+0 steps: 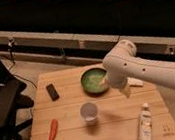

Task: Pick up the ceramic cup

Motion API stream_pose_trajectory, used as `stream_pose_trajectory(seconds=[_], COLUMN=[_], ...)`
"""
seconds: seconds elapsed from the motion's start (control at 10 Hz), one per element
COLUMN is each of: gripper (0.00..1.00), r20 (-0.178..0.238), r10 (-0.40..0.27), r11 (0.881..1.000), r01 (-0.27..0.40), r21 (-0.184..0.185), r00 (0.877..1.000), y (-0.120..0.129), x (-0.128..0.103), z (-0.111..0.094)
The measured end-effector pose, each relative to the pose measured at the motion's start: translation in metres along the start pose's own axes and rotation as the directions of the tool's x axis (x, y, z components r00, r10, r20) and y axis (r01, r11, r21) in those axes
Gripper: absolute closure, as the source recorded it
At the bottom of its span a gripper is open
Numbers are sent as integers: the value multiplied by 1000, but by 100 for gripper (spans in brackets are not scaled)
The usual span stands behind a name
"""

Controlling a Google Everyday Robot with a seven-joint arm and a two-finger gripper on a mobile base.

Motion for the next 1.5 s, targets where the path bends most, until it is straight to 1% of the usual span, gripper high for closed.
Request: stream_pose_trajectory(seconds=[0.1,0.3,0.6,1.0,1.3,1.5], gripper=[20,20,20,20,20,20], r20=[2,12,15,24,26,28], r10=[-19,-67,-101,-177,-209,-240], r11=[1000,998,995,984,977,970], r01=[19,67,101,177,210,241], r21=[-3,-5,-12,-15,-24,-27], r00=[1000,998,995,984,978,970], y=[0,-10,-14,-28,-28,-33], x=[-1,-9,-14,-27,-30,-35], z=[1,5,8,16,21,26])
